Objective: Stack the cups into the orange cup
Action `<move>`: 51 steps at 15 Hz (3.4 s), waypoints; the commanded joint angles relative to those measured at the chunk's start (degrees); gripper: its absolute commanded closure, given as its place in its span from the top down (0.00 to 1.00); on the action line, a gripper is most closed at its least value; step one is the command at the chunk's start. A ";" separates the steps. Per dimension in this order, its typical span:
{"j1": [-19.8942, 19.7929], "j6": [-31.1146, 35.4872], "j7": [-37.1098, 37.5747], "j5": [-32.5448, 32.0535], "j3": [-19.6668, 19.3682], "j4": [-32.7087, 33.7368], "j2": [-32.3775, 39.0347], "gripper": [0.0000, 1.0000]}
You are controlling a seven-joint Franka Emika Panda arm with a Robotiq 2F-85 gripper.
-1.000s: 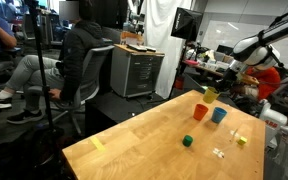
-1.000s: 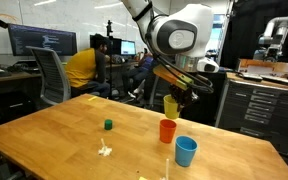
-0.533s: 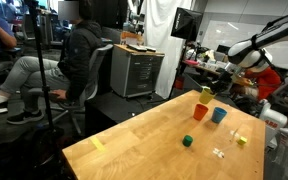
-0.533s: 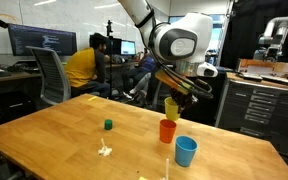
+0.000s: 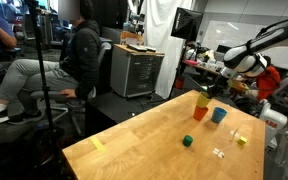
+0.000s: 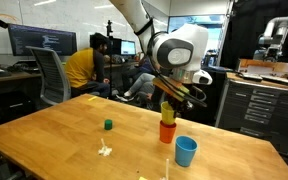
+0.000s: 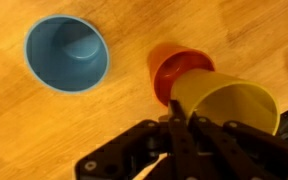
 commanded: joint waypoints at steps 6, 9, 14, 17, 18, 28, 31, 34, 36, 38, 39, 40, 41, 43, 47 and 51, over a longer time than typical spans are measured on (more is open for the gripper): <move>-1.58 0.81 -0.46 -0.75 1.66 -0.33 0.41 0.03; -1.44 1.41 -0.52 -0.85 1.60 -1.25 0.34 0.03; -1.45 2.28 -0.56 -0.98 1.43 -2.59 0.33 0.03; -1.62 2.98 -0.61 -1.00 1.43 -3.20 0.67 0.03; -1.64 3.06 -0.57 -1.05 1.39 -3.37 0.77 0.03; -1.92 4.84 -0.57 -1.31 1.37 -5.38 0.85 0.03; -1.93 5.27 -0.59 -1.33 1.38 -5.81 0.55 0.03; -1.76 5.58 -0.58 -1.72 1.27 -6.24 0.07 0.02; -1.85 5.77 -0.72 -1.79 1.46 -6.69 -0.37 0.03; -1.99 5.85 -0.97 -1.66 1.69 -7.30 -1.04 0.05; -2.00 5.74 -1.08 -1.65 1.75 -7.63 -1.43 0.19; -1.91 5.67 -1.08 -1.76 1.67 -7.82 -1.65 0.31; -1.86 5.68 -1.08 -1.78 1.67 -8.18 -2.04 0.32; -1.83 5.73 -1.16 -1.72 1.75 -8.76 -2.77 0.47; -1.57 6.08 -1.54 -1.55 2.08 -10.64 -5.02 0.79; -1.47 6.33 -2.06 -1.39 2.45 -13.19 -7.61 0.90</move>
